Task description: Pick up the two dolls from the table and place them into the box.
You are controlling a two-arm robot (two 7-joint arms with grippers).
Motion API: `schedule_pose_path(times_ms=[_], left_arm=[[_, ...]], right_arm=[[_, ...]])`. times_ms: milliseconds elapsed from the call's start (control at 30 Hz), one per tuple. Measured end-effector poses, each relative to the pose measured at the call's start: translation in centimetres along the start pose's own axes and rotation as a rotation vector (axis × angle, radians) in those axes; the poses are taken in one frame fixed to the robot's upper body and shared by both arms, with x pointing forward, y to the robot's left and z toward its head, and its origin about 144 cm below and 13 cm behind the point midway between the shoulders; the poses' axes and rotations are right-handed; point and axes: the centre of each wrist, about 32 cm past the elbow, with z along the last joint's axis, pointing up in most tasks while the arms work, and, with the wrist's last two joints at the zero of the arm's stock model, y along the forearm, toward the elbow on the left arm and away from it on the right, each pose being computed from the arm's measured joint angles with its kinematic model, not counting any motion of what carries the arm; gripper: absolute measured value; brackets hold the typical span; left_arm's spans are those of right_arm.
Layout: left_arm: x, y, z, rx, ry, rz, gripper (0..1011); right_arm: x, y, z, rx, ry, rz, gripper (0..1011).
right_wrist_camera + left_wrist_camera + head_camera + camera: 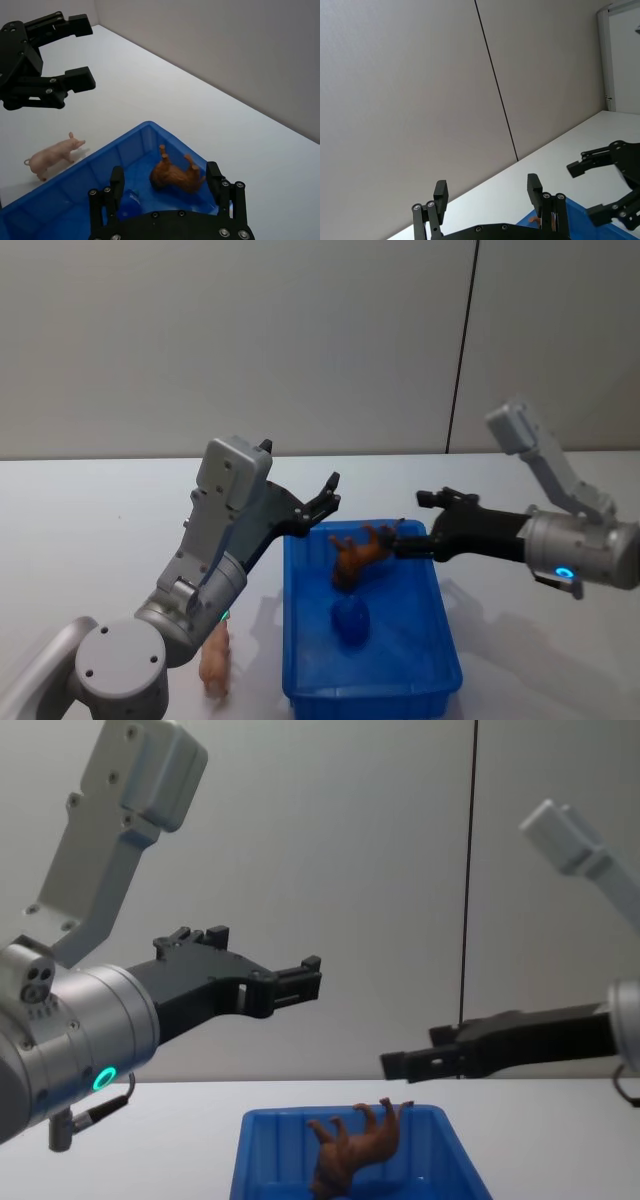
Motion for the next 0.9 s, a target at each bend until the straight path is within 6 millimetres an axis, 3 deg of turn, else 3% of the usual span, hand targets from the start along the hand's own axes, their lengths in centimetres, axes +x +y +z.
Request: schedule_pose_path(times_ms=[467,900], left_arm=[[0.0,0.0,0.0,0.0,0.0,0.0,1001],[0.0,0.8,-0.2,0.036,-0.003,0.015,1001]], right_arm=[[0.7,-4.5,-2.3,0.02,0.011,-0.072,1001],[0.8,-6.8,-3.4,0.021,0.012,-0.103,1001]])
